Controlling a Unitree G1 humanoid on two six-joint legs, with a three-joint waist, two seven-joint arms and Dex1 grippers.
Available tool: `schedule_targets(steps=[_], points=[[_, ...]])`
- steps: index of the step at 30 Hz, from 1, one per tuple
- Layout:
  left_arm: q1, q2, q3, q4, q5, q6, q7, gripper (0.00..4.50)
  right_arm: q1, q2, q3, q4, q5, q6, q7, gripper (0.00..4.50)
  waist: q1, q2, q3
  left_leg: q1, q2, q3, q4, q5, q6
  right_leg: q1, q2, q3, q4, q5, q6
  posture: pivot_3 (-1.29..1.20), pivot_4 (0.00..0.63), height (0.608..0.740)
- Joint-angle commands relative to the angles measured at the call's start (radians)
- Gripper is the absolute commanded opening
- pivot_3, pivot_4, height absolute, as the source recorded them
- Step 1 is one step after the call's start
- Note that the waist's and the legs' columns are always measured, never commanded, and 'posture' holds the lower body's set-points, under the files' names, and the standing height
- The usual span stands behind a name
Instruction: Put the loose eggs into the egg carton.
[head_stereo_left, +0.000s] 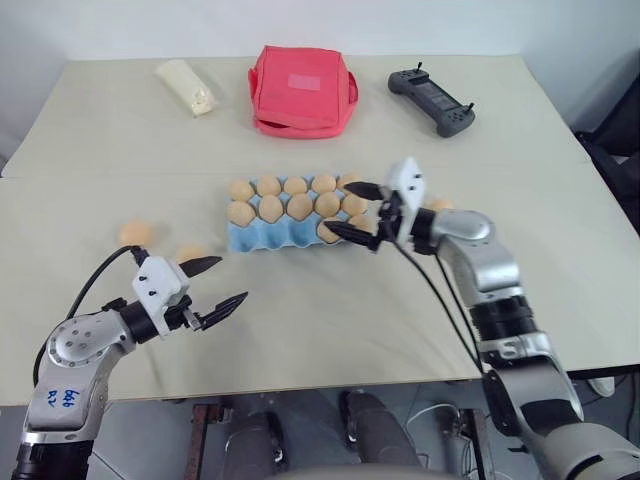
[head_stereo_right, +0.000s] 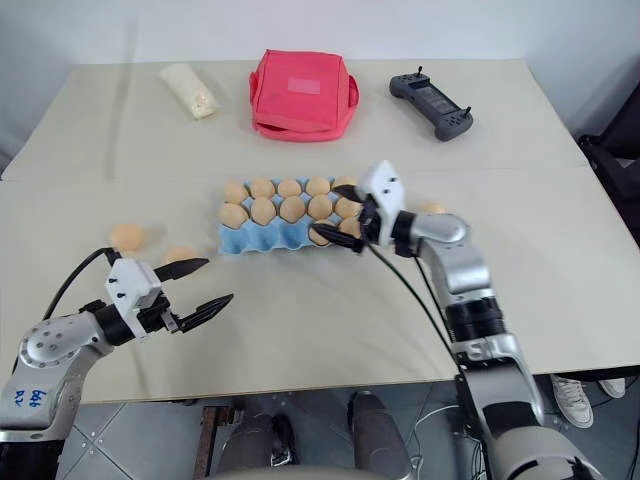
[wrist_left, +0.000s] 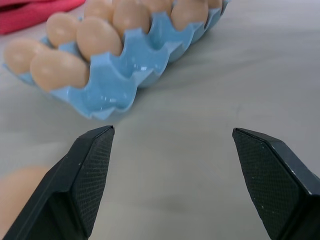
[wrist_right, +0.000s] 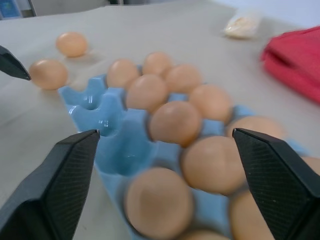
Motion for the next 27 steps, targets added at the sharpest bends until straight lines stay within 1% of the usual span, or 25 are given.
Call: schedule_targets(steps=[1, 4, 5, 8, 12, 16, 19, 21, 24, 27], points=[[-0.056, -0.013, -0.044, -0.022, -0.008, 0.005, -0.008, 4.01, 0.103, -0.070, -0.123, -0.088, 0.035, -0.058, -0.032, 4.48, 0.002, 0.000, 0.000, 0.000, 0.000, 0.000, 0.000, 0.000, 0.000, 0.000, 0.000, 0.000, 0.000, 0.000, 0.000, 0.00, 0.150, 0.740], [-0.093, -0.020, -0.070, -0.011, -0.006, 0.016, -0.008, 4.01, 0.187, -0.092, -0.203, -0.113, 0.052, -0.129, -0.067, 4.48, 0.000, 0.000, 0.000, 0.000, 0.000, 0.000, 0.000, 0.000, 0.000, 0.000, 0.001, 0.001, -0.001, 0.000, 0.000, 0.00, 0.150, 0.740], [-0.108, -0.023, -0.082, -0.009, -0.014, 0.031, -0.013, 4.01, 0.235, -0.113, -0.232, -0.114, 0.057, -0.164, -0.051, 4.48, -0.005, 0.000, 0.000, 0.000, 0.000, 0.000, 0.000, 0.000, 0.000, 0.000, 0.001, 0.002, -0.001, 0.000, 0.000, 0.00, 0.150, 0.740], [-0.160, -0.029, -0.120, 0.016, -0.014, 0.039, -0.036, 4.01, 0.346, -0.148, -0.327, -0.095, 0.068, -0.192, -0.094, 4.48, -0.006, 0.000, 0.000, 0.002, 0.001, 0.000, 0.000, 0.000, -0.001, 0.000, 0.002, 0.003, 0.000, 0.000, 0.000, 0.00, 0.150, 0.740], [-0.227, -0.046, -0.155, 0.064, 0.003, 0.034, -0.046, 4.01, 0.434, -0.169, -0.392, -0.050, 0.068, -0.221, -0.134, 4.48, -0.008, 0.000, 0.000, 0.003, 0.000, 0.001, 0.001, 0.001, 0.000, 0.001, 0.002, 0.004, 0.000, 0.000, 0.000, 0.00, 0.150, 0.740], [-0.249, -0.046, -0.165, 0.083, 0.004, 0.028, -0.059, 4.01, 0.479, -0.183, -0.399, -0.026, 0.062, -0.237, -0.137, 4.48, -0.011, 0.000, 0.000, 0.006, 0.000, 0.001, 0.002, 0.003, 0.001, 0.004, 0.002, 0.005, 0.000, 0.001, 0.001, 0.00, 0.150, 0.740], [-0.254, -0.045, -0.160, 0.092, 0.004, 0.027, -0.061, 4.01, 0.474, -0.194, -0.375, -0.028, 0.067, -0.221, -0.113, 4.48, -0.012, 0.000, 0.000, 0.007, 0.000, 0.000, 0.002, 0.003, 0.000, 0.005, 0.002, 0.005, 0.001, 0.001, 0.001, 0.00, 0.150, 0.740], [-0.252, -0.046, -0.154, 0.094, 0.001, 0.028, -0.057, 4.01, 0.440, -0.195, -0.360, -0.015, 0.069, -0.208, -0.110, 4.48, -0.012, 0.000, 0.000, 0.007, 0.000, 0.000, 0.002, 0.004, 0.000, 0.005, 0.002, 0.005, 0.001, 0.001, 0.001, 0.00, 0.150, 0.740], [-0.242, -0.046, -0.148, 0.088, -0.002, 0.030, -0.053, 4.01, 0.356, -0.205, -0.326, 0.044, 0.052, -0.183, -0.105, 4.48, -0.013, 0.000, 0.000, 0.007, 0.000, 0.000, 0.002, 0.004, 0.001, 0.005, 0.002, 0.005, 0.001, 0.002, 0.002, 0.00, 0.150, 0.740], [-0.227, -0.045, -0.141, 0.077, -0.003, 0.030, -0.048, 4.01, 0.220, -0.202, -0.275, 0.162, 0.022, -0.172, -0.103, 4.48, -0.014, 0.000, 0.000, 0.007, 0.000, 0.000, 0.002, 0.004, 0.001, 0.005, 0.002, 0.005, 0.001, 0.002, 0.001, 0.00, 0.150, 0.740]])
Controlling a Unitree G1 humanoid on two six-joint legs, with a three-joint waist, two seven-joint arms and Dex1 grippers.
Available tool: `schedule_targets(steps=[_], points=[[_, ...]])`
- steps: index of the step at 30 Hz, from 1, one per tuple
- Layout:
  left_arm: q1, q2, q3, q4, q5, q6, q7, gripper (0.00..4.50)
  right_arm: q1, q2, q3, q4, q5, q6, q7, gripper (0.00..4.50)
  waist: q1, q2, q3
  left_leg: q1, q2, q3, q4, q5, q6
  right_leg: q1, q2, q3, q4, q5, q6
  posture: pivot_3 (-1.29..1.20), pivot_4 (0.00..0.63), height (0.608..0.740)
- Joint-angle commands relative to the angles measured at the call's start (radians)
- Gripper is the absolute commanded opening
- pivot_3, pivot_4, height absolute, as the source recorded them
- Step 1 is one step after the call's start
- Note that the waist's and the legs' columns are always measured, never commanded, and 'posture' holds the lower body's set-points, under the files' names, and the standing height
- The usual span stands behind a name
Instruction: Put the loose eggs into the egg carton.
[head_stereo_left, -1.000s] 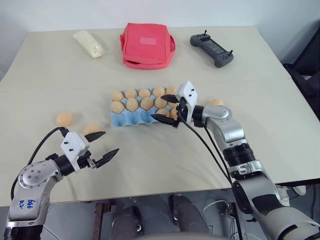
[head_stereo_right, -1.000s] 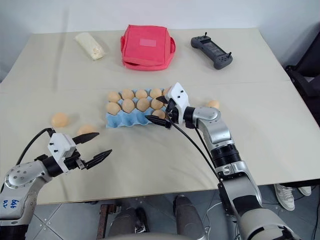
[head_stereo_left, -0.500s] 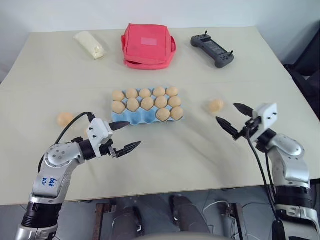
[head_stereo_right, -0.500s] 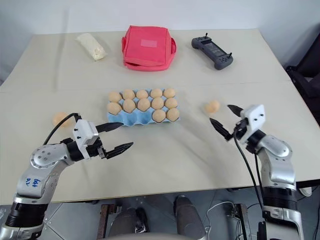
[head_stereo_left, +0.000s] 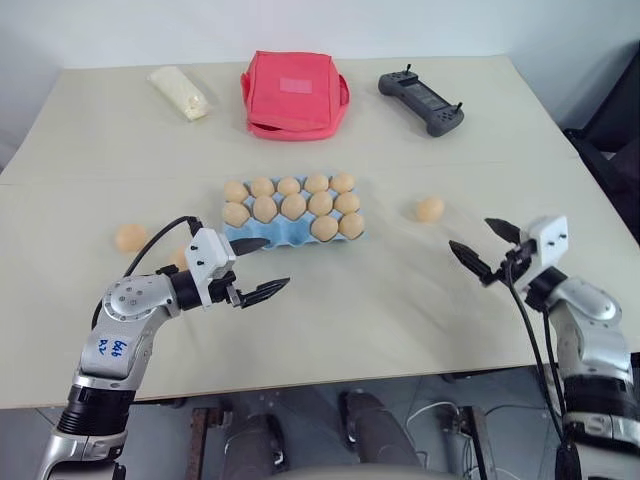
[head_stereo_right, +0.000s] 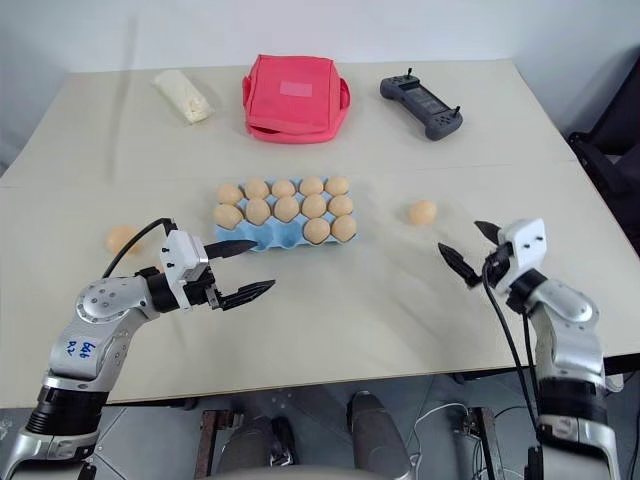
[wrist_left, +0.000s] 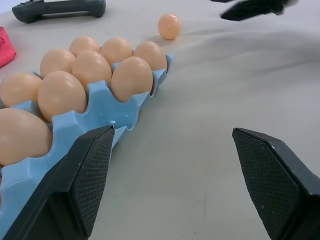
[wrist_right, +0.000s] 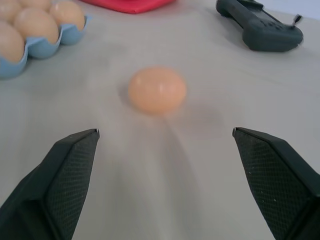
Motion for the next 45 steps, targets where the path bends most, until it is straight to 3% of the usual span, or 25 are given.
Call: schedule_targets(steps=[1, 11, 14, 17, 19, 22, 25, 30, 34, 40, 45], points=[[0.017, 0.001, 0.025, -0.035, -0.009, -0.008, 0.009, 4.01, -0.141, -0.011, 0.050, 0.124, -0.037, 0.006, 0.004, 4.48, -0.002, 0.000, 0.000, 0.000, 0.000, 0.000, 0.000, 0.000, 0.000, 0.000, 0.000, 0.000, 0.000, 0.000, 0.000, 0.00, 0.150, 0.740], [0.081, -0.006, 0.060, -0.097, -0.016, 0.005, 0.065, 4.01, -0.467, 0.058, 0.170, 0.613, -0.175, -0.122, -0.030, 4.48, -0.001, 0.000, 0.000, -0.001, 0.000, 0.001, -0.002, 0.000, 0.000, 0.000, 0.000, -0.001, -0.001, 0.000, 0.000, 0.00, 0.150, 0.740], [0.108, -0.007, 0.068, -0.124, -0.019, 0.013, 0.083, 4.01, -0.499, 0.079, 0.174, 0.677, -0.179, -0.163, -0.015, 3.85, -0.001, 0.000, 0.000, -0.002, 0.000, 0.001, -0.002, 0.000, -0.001, 0.000, 0.000, -0.002, -0.001, 0.000, 0.000, 0.00, 0.150, 0.740], [0.132, -0.006, 0.090, -0.144, -0.027, 0.021, 0.102, 4.01, -0.503, 0.090, 0.177, 0.673, -0.176, -0.199, 0.017, 2.79, -0.004, 0.000, 0.000, -0.001, 0.000, 0.001, -0.002, 0.000, -0.001, 0.000, 0.000, -0.001, -0.001, 0.000, 0.000, 0.00, 0.150, 0.740], [0.156, -0.003, 0.120, -0.150, -0.036, 0.023, 0.110, 4.01, -0.495, 0.096, 0.179, 0.620, -0.163, -0.198, 0.055, 2.43, -0.008, 0.001, 0.000, -0.001, 0.000, 0.001, -0.001, 0.001, -0.001, 0.000, 0.000, -0.001, 0.000, 0.000, 0.000, 0.00, 0.150, 0.740], [0.214, -0.002, 0.198, -0.152, -0.062, 0.022, 0.124, 4.01, -0.470, 0.118, 0.194, 0.460, -0.131, -0.153, 0.115, 2.43, -0.023, 0.001, 0.000, -0.001, 0.000, 0.000, -0.001, 0.001, -0.001, 0.000, 0.000, -0.001, 0.000, 0.000, 0.000, 0.00, 0.150, 0.740], [0.324, -0.003, 0.317, -0.145, -0.098, 0.008, 0.123, 4.01, -0.432, 0.185, 0.282, 0.132, -0.076, 0.045, 0.158, 2.43, -0.040, 0.001, 0.000, -0.001, 0.002, -0.001, -0.002, 0.001, -0.002, -0.001, 0.000, -0.001, 0.002, 0.000, 0.000, 0.00, 0.150, 0.740], [0.401, -0.013, 0.419, -0.120, -0.110, -0.006, 0.143, 4.01, -0.416, 0.308, 0.402, -0.141, -0.049, 0.273, 0.102, 2.43, -0.047, 0.001, 0.000, -0.002, 0.005, -0.004, -0.003, 0.003, -0.008, -0.006, -0.001, -0.003, 0.007, -0.002, -0.005, 0.00, 0.150, 0.740], [0.419, -0.029, 0.452, -0.109, -0.108, -0.011, 0.169, 4.01, -0.436, 0.411, 0.487, -0.168, -0.083, 0.317, 0.051, 2.43, -0.043, -0.001, -0.001, -0.003, 0.002, -0.004, -0.004, 0.004, -0.006, -0.006, -0.001, -0.005, 0.006, -0.002, -0.006, 0.00, 0.150, 0.740], [0.446, -0.050, 0.452, -0.150, -0.103, -0.009, 0.193, 4.01, -0.491, 0.463, 0.510, 0.015, -0.145, 0.196, 0.011, 2.43, -0.046, -0.004, -0.002, -0.005, 0.000, -0.002, -0.004, 0.002, -0.002, -0.006, -0.004, -0.007, 0.003, -0.001, -0.005, 0.00, 0.150, 0.740], [0.463, -0.063, 0.450, -0.182, -0.106, -0.004, 0.215, 4.01, -0.541, 0.446, 0.481, 0.144, -0.152, 0.091, 0.027, 4.10, -0.052, -0.004, -0.002, -0.005, 0.002, -0.002, -0.005, 0.001, -0.004, -0.007, -0.001, -0.007, 0.003, -0.001, -0.005, 0.00, 0.150, 0.740]])
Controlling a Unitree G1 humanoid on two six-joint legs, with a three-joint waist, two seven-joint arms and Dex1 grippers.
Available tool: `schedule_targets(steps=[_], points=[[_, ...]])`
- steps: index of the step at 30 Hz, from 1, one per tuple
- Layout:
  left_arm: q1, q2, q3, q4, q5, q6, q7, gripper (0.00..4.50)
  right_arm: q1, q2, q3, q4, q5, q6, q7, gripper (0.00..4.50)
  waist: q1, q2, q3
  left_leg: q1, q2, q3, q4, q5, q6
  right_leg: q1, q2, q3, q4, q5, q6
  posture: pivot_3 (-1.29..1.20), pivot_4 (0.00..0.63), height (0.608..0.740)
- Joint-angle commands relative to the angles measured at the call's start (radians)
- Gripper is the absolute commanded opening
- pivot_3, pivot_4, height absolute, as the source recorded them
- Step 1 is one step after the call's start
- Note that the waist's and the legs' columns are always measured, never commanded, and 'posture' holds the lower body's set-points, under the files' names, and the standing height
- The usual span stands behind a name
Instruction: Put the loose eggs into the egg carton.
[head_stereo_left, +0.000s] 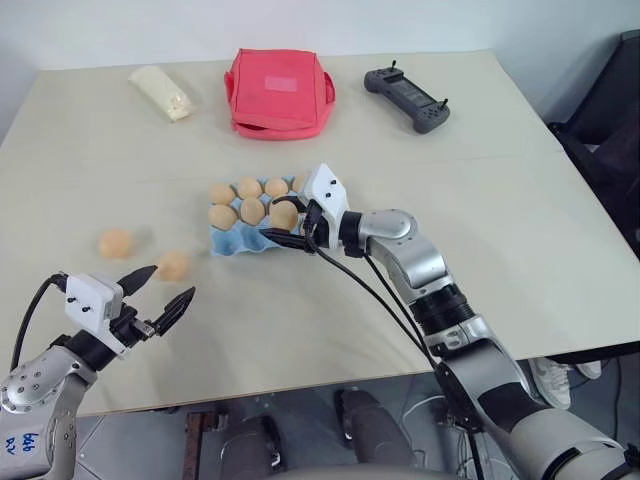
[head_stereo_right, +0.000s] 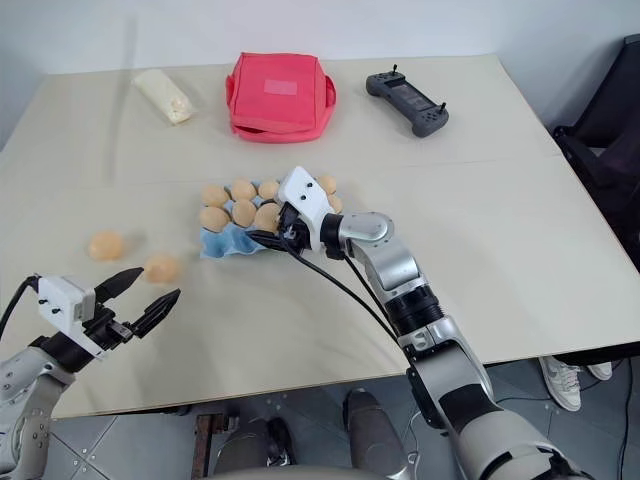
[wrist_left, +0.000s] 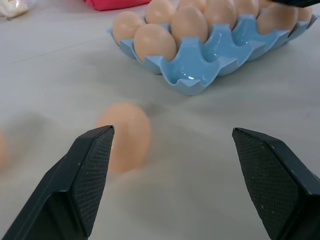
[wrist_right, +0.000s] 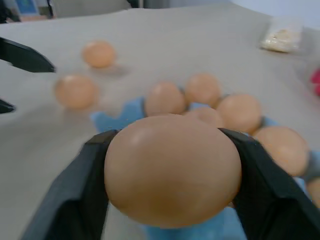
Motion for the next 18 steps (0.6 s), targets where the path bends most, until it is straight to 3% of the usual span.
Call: schedule_targets(steps=[1, 7, 15, 18], points=[[0.018, -0.007, 0.019, -0.053, -0.014, -0.012, 0.014, 4.01, -0.031, -0.012, -0.037, 0.021, 0.008, -0.063, 0.023, 4.47, -0.001, 0.000, 0.000, 0.000, 0.000, 0.000, 0.000, 0.000, 0.000, 0.000, 0.000, 0.000, 0.000, 0.000, 0.000, 0.00, 0.150, 0.740], [0.027, 0.000, 0.049, -0.047, -0.026, -0.011, 0.014, 4.01, 0.043, -0.070, -0.056, -0.139, 0.094, -0.038, 0.149, 4.49, -0.002, 0.000, 0.000, 0.000, 0.001, 0.000, -0.002, -0.001, -0.001, -0.001, 0.001, 0.001, 0.000, 0.000, 0.000, 0.00, 0.150, 0.740], [0.073, 0.014, 0.162, 0.057, -0.037, -0.047, -0.020, 4.01, 0.257, -0.271, -0.142, -0.257, 0.217, -0.137, 0.386, 4.49, 0.007, 0.000, 0.000, 0.000, 0.000, 0.000, -0.003, -0.001, 0.000, 0.000, 0.000, 0.000, -0.004, 0.000, 0.000, 0.00, 0.150, 0.740], [0.108, 0.006, 0.191, 0.091, -0.052, -0.050, -0.038, 4.49, 0.298, -0.324, -0.174, -0.234, 0.242, -0.158, 0.453, 4.50, 0.001, -0.001, 0.001, 0.001, 0.000, 0.001, -0.003, -0.001, 0.000, 0.000, 0.000, 0.000, -0.005, 0.000, 0.000, 0.00, 0.150, 0.740]])
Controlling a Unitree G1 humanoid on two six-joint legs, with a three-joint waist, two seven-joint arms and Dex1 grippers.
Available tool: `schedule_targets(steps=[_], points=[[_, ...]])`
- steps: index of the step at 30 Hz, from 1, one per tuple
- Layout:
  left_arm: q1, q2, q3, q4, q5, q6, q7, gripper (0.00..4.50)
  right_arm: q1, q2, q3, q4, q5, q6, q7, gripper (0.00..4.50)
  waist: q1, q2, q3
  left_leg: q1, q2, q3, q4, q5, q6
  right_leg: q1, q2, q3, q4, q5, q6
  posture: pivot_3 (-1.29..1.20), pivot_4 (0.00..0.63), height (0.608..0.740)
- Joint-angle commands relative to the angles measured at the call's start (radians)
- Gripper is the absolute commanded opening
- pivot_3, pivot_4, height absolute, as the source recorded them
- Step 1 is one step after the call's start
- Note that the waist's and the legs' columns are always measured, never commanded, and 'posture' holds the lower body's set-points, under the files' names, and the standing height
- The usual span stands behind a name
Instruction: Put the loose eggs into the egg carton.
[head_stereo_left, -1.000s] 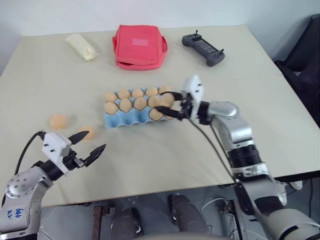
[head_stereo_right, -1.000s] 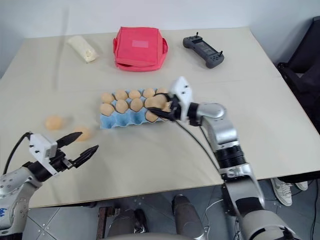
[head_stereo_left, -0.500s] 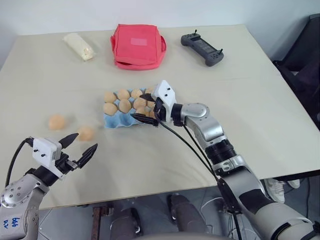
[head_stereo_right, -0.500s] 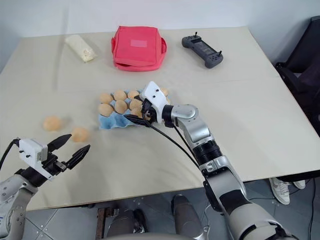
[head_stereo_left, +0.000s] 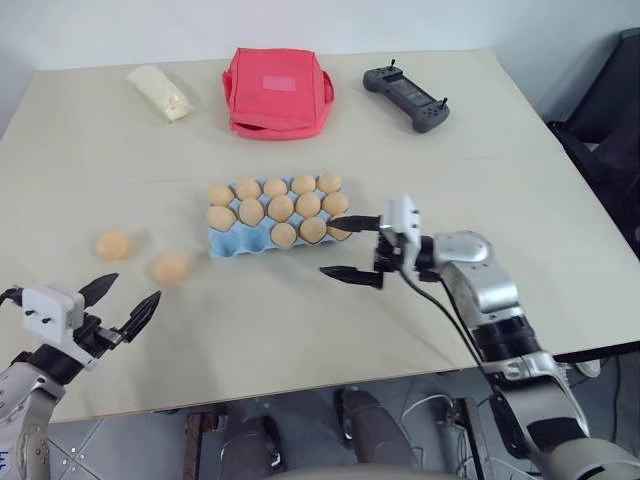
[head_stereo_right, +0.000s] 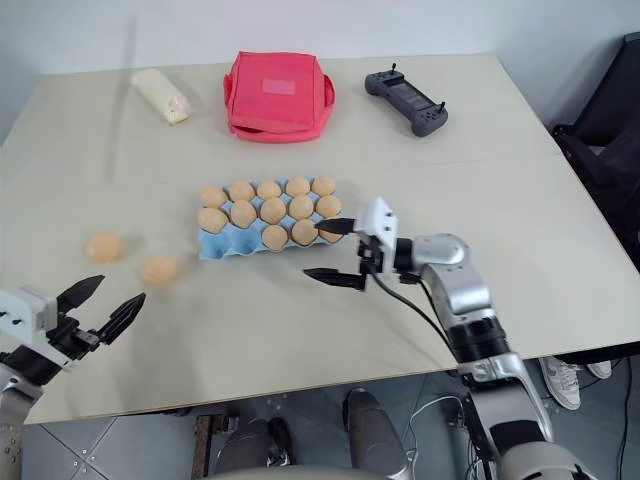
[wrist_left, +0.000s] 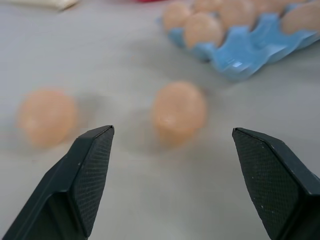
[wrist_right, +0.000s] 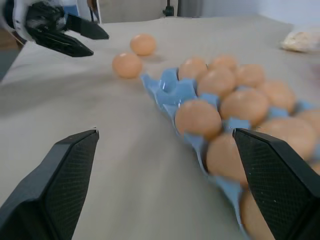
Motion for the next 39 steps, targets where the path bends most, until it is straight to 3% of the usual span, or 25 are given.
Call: schedule_targets(steps=[1, 8, 14, 24, 27, 33, 36, 39], points=[[0.045, -0.007, 0.050, 0.030, -0.022, -0.029, -0.022, 4.49, 0.021, -0.047, -0.048, -0.016, 0.059, -0.023, 0.077, 4.50, -0.002, 0.000, 0.000, 0.001, 0.000, 0.000, 0.000, 0.000, 0.000, 0.000, 0.000, 0.000, 0.000, 0.000, 0.000, 0.00, 0.150, 0.740], [0.041, -0.010, 0.013, 0.063, -0.013, -0.051, -0.035, 4.49, 0.055, -0.089, -0.070, -0.001, 0.048, -0.046, 0.084, 4.50, -0.001, -0.001, 0.000, 0.002, 0.000, 0.000, 0.000, 0.000, 0.000, 0.001, -0.001, 0.000, 0.000, 0.000, -0.001, 0.00, 0.150, 0.740], [-0.116, 0.006, -0.100, 0.077, 0.019, -0.035, -0.011, 4.49, 0.059, -0.085, -0.067, -0.006, 0.042, -0.068, 0.070, 4.50, 0.007, -0.001, 0.000, 0.001, -0.001, -0.001, 0.000, 0.001, 0.001, 0.002, -0.002, 0.000, 0.000, 0.000, -0.001, 0.00, 0.150, 0.740], [-0.407, -0.012, -0.321, 0.337, 0.179, -0.116, 0.018, 4.49, 0.070, -0.068, -0.050, -0.045, 0.043, -0.070, 0.047, 4.50, 0.023, -0.001, 0.000, 0.002, 0.000, 0.001, 0.003, 0.001, 0.000, 0.001, 0.001, 0.001, 0.003, 0.000, 0.000, 0.00, 0.150, 0.740], [-0.413, -0.016, -0.312, 0.363, 0.166, -0.144, 0.006, 3.88, 0.088, -0.070, -0.052, -0.080, 0.047, -0.057, 0.032, 4.50, 0.027, -0.001, 0.000, 0.002, 0.001, 0.001, 0.003, 0.001, 0.000, 0.001, 0.001, 0.001, 0.004, 0.000, 0.000, 0.00, 0.150, 0.740], [-0.376, 0.000, -0.277, 0.286, 0.091, -0.134, -0.050, 1.95, 0.122, -0.083, -0.069, -0.114, 0.048, -0.046, -0.001, 4.50, 0.028, -0.001, 0.000, 0.002, 0.000, 0.001, 0.004, 0.001, 0.000, 0.001, 0.001, 0.001, 0.005, 0.000, 0.000, 0.00, 0.150, 0.740], [-0.400, 0.012, -0.296, 0.185, 0.041, -0.067, -0.072, 1.95, 0.134, -0.088, -0.074, -0.124, 0.049, -0.042, -0.015, 4.50, 0.032, -0.001, 0.001, 0.001, 0.000, 0.000, 0.005, 0.001, 0.000, 0.001, 0.001, 0.001, 0.005, 0.000, 0.000, 0.00, 0.150, 0.740], [-0.516, 0.011, -0.387, 0.127, 0.061, 0.002, -0.066, 1.95, 0.142, -0.091, -0.076, -0.132, 0.049, -0.040, -0.026, 4.50, 0.052, -0.001, 0.001, 0.001, -0.001, 0.000, 0.006, 0.002, 0.001, 0.002, 0.000, 0.001, 0.005, 0.001, 0.001, 0.00, 0.150, 0.740]])
